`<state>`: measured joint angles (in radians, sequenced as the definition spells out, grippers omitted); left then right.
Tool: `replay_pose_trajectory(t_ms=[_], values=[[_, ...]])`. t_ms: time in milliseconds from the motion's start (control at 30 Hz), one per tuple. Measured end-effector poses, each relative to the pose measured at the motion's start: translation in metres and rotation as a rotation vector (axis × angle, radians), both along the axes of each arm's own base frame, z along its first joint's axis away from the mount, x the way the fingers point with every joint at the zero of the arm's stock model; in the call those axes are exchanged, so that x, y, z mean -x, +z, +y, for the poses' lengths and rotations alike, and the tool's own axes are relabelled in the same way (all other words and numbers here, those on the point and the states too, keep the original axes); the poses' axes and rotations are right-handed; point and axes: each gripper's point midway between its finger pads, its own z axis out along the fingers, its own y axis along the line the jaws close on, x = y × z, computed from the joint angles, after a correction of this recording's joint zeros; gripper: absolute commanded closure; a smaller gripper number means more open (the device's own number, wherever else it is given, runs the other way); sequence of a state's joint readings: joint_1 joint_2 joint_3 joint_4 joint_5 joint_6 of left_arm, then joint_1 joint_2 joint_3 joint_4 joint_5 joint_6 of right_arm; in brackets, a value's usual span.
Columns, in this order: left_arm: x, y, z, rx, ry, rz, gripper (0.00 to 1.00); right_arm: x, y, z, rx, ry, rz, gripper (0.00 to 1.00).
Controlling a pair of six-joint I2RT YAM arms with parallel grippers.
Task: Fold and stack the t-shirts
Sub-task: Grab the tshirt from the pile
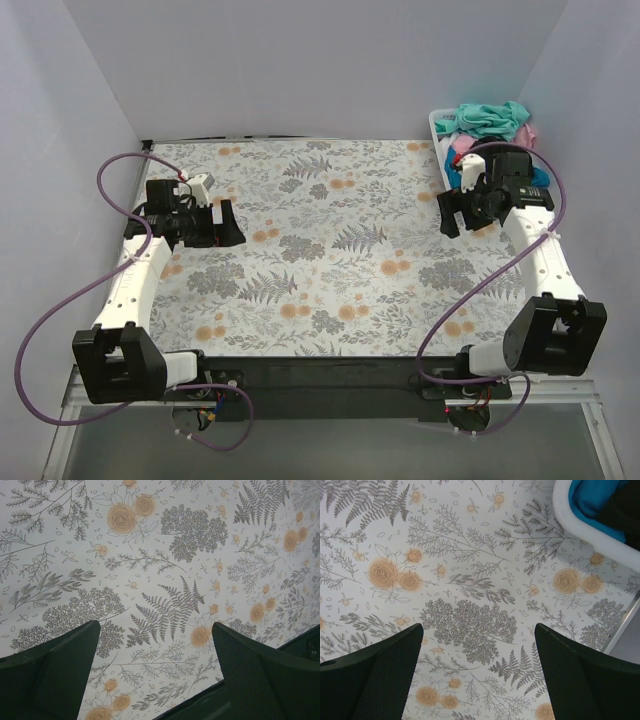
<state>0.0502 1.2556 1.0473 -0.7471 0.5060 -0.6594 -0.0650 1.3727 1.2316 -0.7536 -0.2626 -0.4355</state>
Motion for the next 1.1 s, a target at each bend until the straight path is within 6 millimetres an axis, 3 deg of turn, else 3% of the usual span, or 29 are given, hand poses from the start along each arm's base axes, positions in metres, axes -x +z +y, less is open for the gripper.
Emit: replay_pose_trajectory(t_ms=[100, 167, 300, 433, 533, 633, 900, 1100], values=[[-0.004, 0.002, 0.001, -0.002, 0.005, -0.016, 0.05, -0.013, 0.006, -0.005, 0.024, -0.001, -0.011, 0.02], [-0.007, 0.004, 0.001, 0.0, 0.014, -0.026, 0.05, -0.032, 0.018, -0.011, 0.048, -0.016, -0.036, 0.02], [-0.016, 0.017, 0.002, 0.0, 0.021, -0.073, 0.05, -0.089, 0.053, -0.026, 0.105, -0.055, -0.151, 0.02], [-0.027, 0.035, 0.004, -0.012, 0.024, -0.146, 0.05, -0.161, 0.094, -0.044, 0.174, -0.097, -0.301, 0.02], [-0.032, 0.046, 0.005, -0.016, 0.03, -0.194, 0.05, -0.201, 0.111, -0.06, 0.224, -0.144, -0.399, 0.02], [-0.034, 0.052, 0.005, -0.013, 0.037, -0.218, 0.05, -0.225, 0.111, -0.072, 0.264, -0.167, -0.451, 0.02], [-0.035, 0.053, 0.004, 0.001, 0.049, -0.215, 0.05, -0.287, 0.078, -0.088, 0.327, -0.162, -0.504, 0.02], [-0.035, 0.053, 0.003, 0.01, 0.053, -0.211, 0.05, -0.313, 0.044, -0.091, 0.339, -0.152, -0.51, 0.02]])
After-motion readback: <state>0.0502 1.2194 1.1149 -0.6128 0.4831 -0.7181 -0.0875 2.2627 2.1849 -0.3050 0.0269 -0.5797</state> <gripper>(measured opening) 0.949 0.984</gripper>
